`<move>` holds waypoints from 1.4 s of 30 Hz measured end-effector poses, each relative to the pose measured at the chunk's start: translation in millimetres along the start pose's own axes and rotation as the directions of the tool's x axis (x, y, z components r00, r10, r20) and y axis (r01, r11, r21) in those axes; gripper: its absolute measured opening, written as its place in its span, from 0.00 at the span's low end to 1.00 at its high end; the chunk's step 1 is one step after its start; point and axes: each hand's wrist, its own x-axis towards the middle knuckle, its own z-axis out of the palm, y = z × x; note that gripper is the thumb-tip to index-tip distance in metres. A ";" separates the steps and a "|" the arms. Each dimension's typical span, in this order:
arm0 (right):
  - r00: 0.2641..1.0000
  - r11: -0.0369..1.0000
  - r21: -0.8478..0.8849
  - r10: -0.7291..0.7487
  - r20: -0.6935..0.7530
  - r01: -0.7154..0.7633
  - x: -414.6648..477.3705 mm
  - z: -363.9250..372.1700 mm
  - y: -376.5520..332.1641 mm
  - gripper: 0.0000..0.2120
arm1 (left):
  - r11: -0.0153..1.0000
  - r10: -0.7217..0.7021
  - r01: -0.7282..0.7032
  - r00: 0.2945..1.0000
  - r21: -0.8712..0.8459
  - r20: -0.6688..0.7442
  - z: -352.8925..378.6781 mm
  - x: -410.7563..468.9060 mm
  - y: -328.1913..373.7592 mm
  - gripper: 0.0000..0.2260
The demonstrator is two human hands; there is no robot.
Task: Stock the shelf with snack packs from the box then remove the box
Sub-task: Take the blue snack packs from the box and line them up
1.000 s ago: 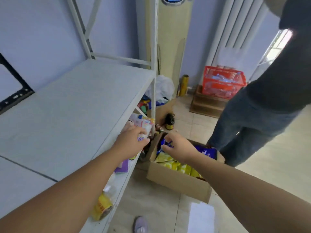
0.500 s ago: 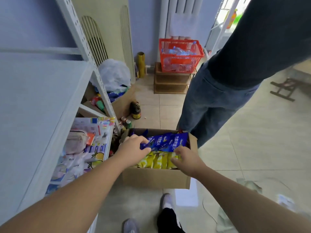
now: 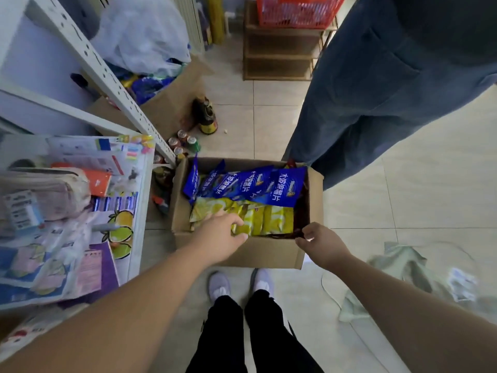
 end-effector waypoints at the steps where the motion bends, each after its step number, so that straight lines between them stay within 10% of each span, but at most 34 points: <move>1: 1.000 1.000 0.012 0.021 0.005 -0.021 9.9 6.2 5.3 0.16 | 1.000 -0.008 0.009 1.000 -0.012 0.017 8.9 9.1 -4.0 0.16; 13: 0.993 0.991 0.087 0.103 -0.058 -0.098 170.4 85.6 62.3 0.04 | 0.994 0.061 -0.054 0.995 -0.095 0.075 127.1 130.0 -52.5 0.16; 21: 0.973 0.948 0.295 -0.052 -0.224 0.118 225.1 102.0 46.6 0.26 | 0.985 0.103 -0.088 0.990 -0.151 0.091 183.7 172.9 -54.8 0.18; 42: 0.925 0.788 0.556 -0.370 0.085 0.264 256.0 122.8 18.9 0.41 | 0.973 0.057 -0.053 0.998 -0.223 0.010 159.0 234.4 -11.9 0.24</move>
